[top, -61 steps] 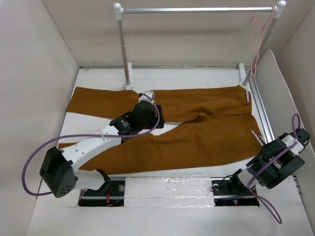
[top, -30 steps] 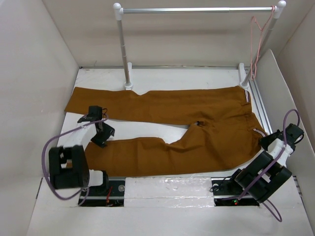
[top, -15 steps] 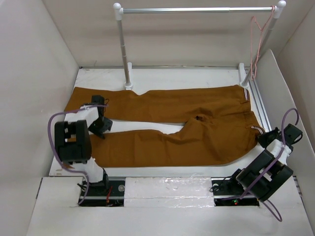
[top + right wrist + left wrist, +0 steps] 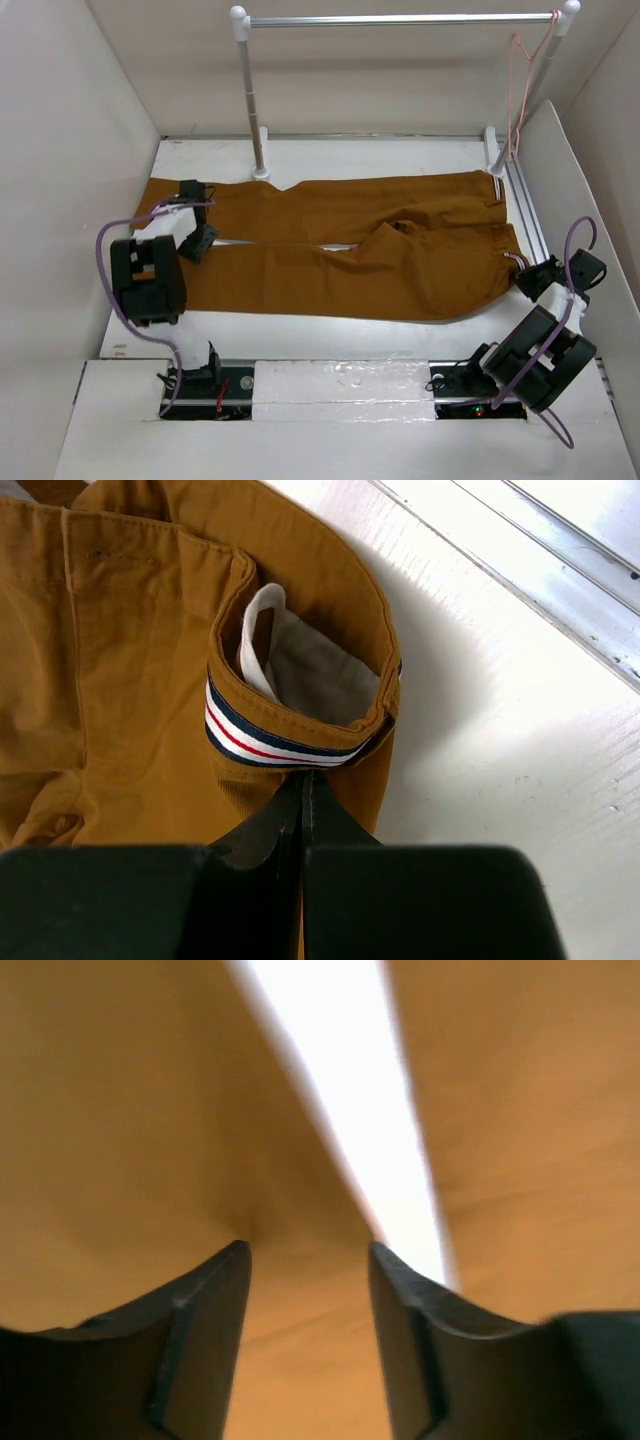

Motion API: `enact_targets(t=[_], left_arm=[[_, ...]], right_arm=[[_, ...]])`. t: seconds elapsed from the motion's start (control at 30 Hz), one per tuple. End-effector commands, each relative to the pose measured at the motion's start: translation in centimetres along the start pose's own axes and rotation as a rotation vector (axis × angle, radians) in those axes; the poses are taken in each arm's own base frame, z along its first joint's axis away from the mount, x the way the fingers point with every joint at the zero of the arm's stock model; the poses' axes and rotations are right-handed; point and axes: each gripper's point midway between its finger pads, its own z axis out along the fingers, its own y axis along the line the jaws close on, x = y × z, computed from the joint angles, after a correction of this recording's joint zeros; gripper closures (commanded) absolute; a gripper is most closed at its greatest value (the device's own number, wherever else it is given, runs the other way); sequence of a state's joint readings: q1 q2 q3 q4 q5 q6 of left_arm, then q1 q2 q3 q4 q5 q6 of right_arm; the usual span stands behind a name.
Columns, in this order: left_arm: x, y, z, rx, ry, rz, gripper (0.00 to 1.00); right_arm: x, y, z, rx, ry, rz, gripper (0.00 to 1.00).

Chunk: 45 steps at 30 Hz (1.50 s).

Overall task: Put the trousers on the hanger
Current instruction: Flatten out the trousers at the center of the board, then fold the trousers at the center of the board.

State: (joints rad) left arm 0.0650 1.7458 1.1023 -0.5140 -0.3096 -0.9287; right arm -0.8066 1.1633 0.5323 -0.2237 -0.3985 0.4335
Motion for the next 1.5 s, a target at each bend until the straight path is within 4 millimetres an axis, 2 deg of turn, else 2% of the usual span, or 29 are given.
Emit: enact_targets(t=[0.0, 0.03, 0.1, 0.13, 0.17, 0.2, 0.23, 0.27, 0.3, 0.33, 0.37, 0.47, 0.6, 0.77, 0.8, 0.93, 0.97, 1.03, 1.13, 1.23, 1.27, 1.37, 1.43, 1.47], left_arm=[[-3.1, 2.0, -3.9, 0.071, -0.091, -0.017, 0.49], [-4.1, 2.5, -5.7, 0.097, -0.122, -0.034, 0.46], [-4.7, 3.5, -6.9, 0.089, -0.161, -0.028, 0.31], [-5.1, 4.2, -8.1, 0.095, -0.185, -0.039, 0.28], [-5.4, 5.3, -8.2, 0.076, -0.193, -0.061, 0.27], [-4.9, 6.7, -7.6, 0.047, -0.184, -0.076, 0.27], [-5.2, 7.5, -7.7, 0.050, -0.193, -0.109, 0.27], [-6.1, 9.6, -6.8, 0.016, -0.191, -0.177, 0.27], [-5.0, 11.4, -5.4, -0.012, -0.142, -0.205, 0.28], [-5.6, 12.6, -4.9, -0.011, -0.140, -0.243, 0.28], [-5.9, 15.5, -3.7, -0.057, -0.114, -0.322, 0.30], [-5.5, 16.4, -2.2, -0.078, -0.060, -0.361, 0.33], [-6.4, 18.4, -0.8, -0.083, -0.039, -0.496, 0.38], [-6.6, 18.3, 1.1, -0.099, -0.018, -0.491, 0.40], [-6.3, 18.6, 1.6, -0.124, -0.006, -0.490, 0.47], [-5.5, 18.9, 2.3, -0.139, 0.028, -0.503, 0.53], [-5.1, 19.0, 2.4, -0.150, 0.040, -0.505, 0.58], [-4.0, 19.2, 2.7, -0.170, 0.077, -0.521, 0.59], [-3.6, 19.8, 3.1, -0.207, 0.086, -0.513, 0.60], [-3.8, 20.4, 3.7, -0.232, 0.085, -0.499, 0.95], [-3.7, 20.4, 3.8, -0.235, 0.092, -0.496, 1.00], [-4.2, 20.4, 2.9, -0.225, 0.083, -0.470, 1.00], [-6.4, 19.9, 0.2, -0.165, -0.003, -0.468, 1.00], [-8.5, 19.8, -1.5, -0.149, -0.061, -0.473, 1.00]], right_arm=[[-2.4, 1.9, -0.7, -0.040, -0.080, -0.068, 1.00], [-2.2, 2.0, -0.6, -0.038, -0.078, -0.072, 1.00], [-2.1, 2.0, -0.5, -0.038, -0.077, -0.058, 1.00], [-2.2, 2.1, -0.5, -0.042, -0.082, -0.056, 1.00], [-2.1, 2.1, -0.4, -0.046, -0.080, -0.047, 1.00], [-2.0, 2.1, -0.4, -0.051, -0.077, -0.044, 1.00], [-1.9, 2.4, -0.3, -0.057, -0.078, -0.051, 1.00], [-1.9, 2.3, -0.2, -0.053, -0.074, -0.048, 1.00], [-1.8, 2.4, -0.2, -0.060, -0.070, -0.049, 1.00], [-2.0, 2.4, -0.1, -0.061, -0.073, -0.054, 1.00], [-1.8, 2.3, 0.0, -0.058, -0.065, -0.059, 1.00], [-1.7, 2.7, 0.2, -0.074, -0.056, -0.072, 1.00], [-0.9, 3.0, 0.7, -0.098, -0.025, -0.081, 1.00], [-0.5, 2.6, 0.9, -0.097, -0.015, -0.104, 1.00], [-0.4, 2.4, 0.9, -0.085, -0.009, -0.107, 1.00], [-0.5, 2.5, 0.7, -0.085, -0.018, -0.103, 1.00], [-0.5, 2.5, 0.6, -0.087, -0.022, -0.101, 1.00], [-0.6, 2.6, 0.5, -0.088, -0.027, -0.098, 1.00], [-1.1, 2.9, 0.3, -0.089, -0.038, -0.098, 1.00], [-1.7, 3.0, 0.1, -0.086, -0.048, -0.095, 1.00], [-1.7, 3.0, 0.0, -0.086, -0.047, -0.102, 1.00], [-2.1, 2.8, -0.6, -0.064, -0.041, -0.119, 1.00], [-2.1, 3.1, -1.5, -0.056, -0.027, -0.132, 1.00], [-3.2, 3.9, -2.2, -0.064, -0.050, -0.161, 1.00]])
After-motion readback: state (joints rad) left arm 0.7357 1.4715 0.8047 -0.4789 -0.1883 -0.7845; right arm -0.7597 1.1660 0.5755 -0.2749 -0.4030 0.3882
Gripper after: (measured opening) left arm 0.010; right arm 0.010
